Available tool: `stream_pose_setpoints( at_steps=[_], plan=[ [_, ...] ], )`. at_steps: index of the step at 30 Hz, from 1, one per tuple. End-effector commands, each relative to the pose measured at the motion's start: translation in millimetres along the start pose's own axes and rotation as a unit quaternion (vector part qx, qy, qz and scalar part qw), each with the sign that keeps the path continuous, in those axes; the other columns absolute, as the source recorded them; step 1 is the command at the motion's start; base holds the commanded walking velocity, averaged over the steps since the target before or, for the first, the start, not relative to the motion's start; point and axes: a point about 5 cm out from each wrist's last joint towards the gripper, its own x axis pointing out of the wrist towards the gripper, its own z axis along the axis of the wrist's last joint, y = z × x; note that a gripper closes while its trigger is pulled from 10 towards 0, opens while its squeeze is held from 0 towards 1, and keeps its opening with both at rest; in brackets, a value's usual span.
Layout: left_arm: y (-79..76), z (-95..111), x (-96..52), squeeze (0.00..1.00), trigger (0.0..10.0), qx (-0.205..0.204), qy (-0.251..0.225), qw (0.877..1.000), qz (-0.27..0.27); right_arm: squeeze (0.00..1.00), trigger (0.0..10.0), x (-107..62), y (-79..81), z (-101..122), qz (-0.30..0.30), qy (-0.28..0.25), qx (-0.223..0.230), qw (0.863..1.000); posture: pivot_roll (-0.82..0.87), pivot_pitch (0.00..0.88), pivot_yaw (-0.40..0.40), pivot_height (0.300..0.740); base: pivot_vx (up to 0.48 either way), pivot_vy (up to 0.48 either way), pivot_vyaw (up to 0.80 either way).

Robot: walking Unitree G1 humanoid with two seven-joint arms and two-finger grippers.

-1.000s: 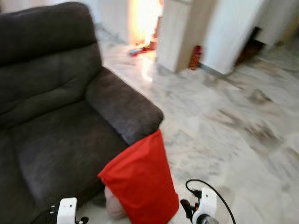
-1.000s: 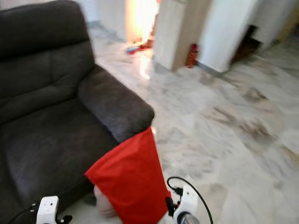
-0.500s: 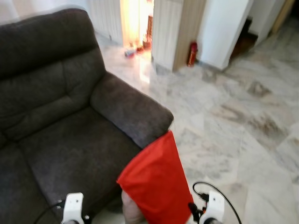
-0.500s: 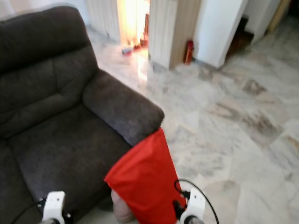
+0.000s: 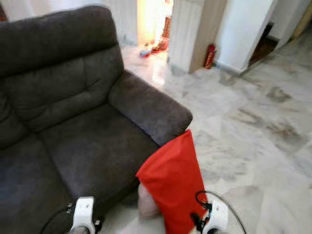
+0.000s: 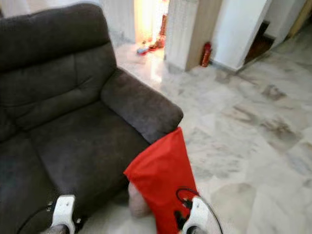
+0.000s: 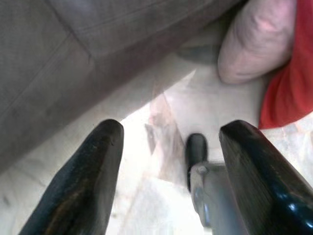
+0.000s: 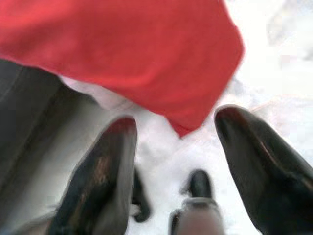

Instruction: Move the pillow to the sofa from floor

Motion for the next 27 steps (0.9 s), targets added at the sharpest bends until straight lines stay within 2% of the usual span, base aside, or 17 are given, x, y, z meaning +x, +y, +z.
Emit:
stream_pose_setpoints(
  at_steps=[1, 14, 19, 27],
  plan=[
    [1.6, -3.5, -0.6, 0.00, 10.0, 0.006, 0.010, 1.000, 0.002, 0.00, 10.0, 0.3, 0.9, 0.8, 0.001, -0.002, 0.002, 1.000, -0.03, 0.000, -0.047, 0.740, 0.000, -0.315, 0.00],
    [4.1, -3.7, -0.9, 0.00, 10.0, 0.003, 0.008, 1.000, 0.004, 0.00, 10.0, -0.7, -2.3, -1.9, -0.004, 0.005, -0.002, 1.000, -0.02, 0.000, -0.050, 0.740, 0.000, -0.303, 0.00],
    [6.4, -3.7, -1.2, 0.00, 10.0, -0.002, 0.007, 1.000, 0.005, 0.00, 10.0, -1.0, -2.6, -2.9, -0.003, 0.006, -0.003, 1.000, -0.02, 0.000, -0.051, 0.740, 0.000, 0.000, 0.00],
    [18.2, -4.8, -3.0, 0.00, 10.0, -0.003, 0.006, 1.000, 0.012, 0.00, 10.0, -1.5, -3.6, -4.0, -0.002, 0.007, -0.004, 1.000, -0.02, 0.000, -0.053, 0.740, 0.000, 0.000, 0.00]
  ],
)
